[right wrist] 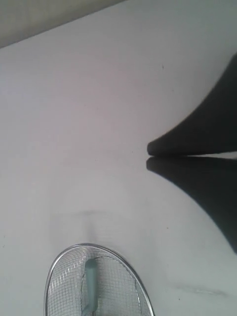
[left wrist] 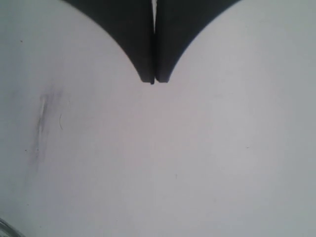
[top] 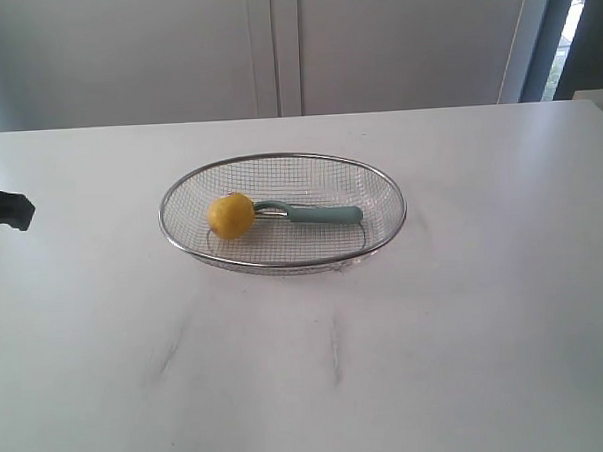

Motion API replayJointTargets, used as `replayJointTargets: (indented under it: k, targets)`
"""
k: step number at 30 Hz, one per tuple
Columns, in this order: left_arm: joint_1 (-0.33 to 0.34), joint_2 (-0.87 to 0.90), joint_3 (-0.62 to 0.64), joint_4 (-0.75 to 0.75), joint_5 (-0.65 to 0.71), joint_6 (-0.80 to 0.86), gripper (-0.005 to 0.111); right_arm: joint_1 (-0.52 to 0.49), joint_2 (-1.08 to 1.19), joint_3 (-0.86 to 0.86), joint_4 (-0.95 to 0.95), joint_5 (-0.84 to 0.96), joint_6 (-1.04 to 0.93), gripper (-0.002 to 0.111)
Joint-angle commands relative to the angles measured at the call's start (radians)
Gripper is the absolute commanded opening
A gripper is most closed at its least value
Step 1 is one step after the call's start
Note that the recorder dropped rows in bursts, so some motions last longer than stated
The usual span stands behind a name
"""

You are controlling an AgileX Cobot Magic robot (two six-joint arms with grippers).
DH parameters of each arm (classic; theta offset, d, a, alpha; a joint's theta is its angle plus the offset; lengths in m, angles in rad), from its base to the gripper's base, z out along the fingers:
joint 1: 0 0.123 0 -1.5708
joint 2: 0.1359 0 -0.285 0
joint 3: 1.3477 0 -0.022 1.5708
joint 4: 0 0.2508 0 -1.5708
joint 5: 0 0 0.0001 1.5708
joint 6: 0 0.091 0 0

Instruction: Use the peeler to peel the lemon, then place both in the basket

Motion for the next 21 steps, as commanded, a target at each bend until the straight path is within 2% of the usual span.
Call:
replayJointTargets:
  k: [1, 21]
  targets:
    - [0.001, -0.01, 0.006, -0.001, 0.01, -0.009, 0.0, -0.008, -0.077, 0.046, -0.007, -0.056, -0.024, 0.0]
    - [0.001, -0.01, 0.006, -0.001, 0.008, -0.009, 0.0, -0.006, -0.136, 0.076, -0.004, -0.047, -0.021, 0.0]
